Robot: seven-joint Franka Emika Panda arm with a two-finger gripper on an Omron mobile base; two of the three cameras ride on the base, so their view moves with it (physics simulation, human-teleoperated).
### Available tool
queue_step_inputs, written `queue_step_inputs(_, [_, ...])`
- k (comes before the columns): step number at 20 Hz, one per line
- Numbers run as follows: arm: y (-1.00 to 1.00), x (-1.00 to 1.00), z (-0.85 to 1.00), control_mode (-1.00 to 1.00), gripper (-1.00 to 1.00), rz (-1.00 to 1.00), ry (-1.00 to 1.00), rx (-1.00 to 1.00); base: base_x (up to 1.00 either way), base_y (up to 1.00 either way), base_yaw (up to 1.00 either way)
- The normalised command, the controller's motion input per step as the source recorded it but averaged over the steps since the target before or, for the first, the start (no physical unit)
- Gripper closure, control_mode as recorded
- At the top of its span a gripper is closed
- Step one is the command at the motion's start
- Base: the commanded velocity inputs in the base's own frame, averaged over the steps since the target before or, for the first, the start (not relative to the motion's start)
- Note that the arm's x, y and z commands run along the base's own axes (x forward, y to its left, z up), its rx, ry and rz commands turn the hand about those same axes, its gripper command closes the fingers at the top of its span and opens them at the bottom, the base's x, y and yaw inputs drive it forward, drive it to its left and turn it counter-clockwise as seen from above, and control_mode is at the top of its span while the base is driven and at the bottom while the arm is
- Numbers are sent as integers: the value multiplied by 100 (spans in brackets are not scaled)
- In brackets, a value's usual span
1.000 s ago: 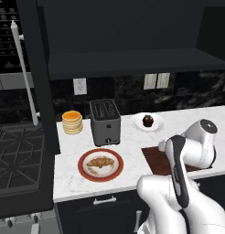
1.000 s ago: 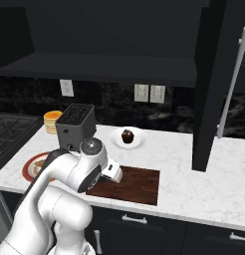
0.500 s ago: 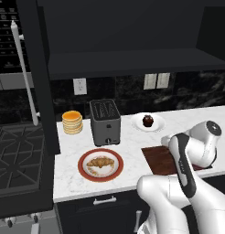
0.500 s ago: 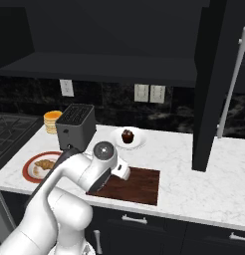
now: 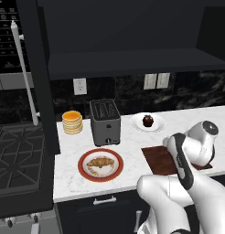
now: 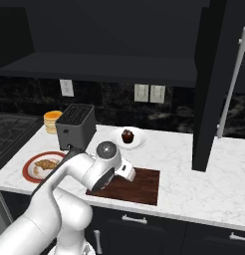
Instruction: From the different types of pastries on the counter, select a croissant and place it on the cutting board. Then retrieve a jar of jam from the cabinet and place it alongside the croissant on the cutting board.
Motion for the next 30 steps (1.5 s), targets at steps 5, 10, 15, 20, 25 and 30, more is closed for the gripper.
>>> queue_step_inputs(5, [-53,0,-100,-100,100,-4,-46,0,0,0,0])
queue_step_inputs(10, [-20,0,-47,-100,100,0,-17,-1,0,0,0])
queue_step_inputs(15, [-3,68,-5,-100,100,0,-7,-3,0,0,0])
queue_step_inputs(20, [-17,26,-10,-100,100,0,-5,-1,0,0,0])
queue_step_inputs(25, [-46,19,-22,-100,100,2,-3,0,0,0,0])
queue_step_inputs(30, [0,6,-62,-100,100,0,8,-14,0,0,0])
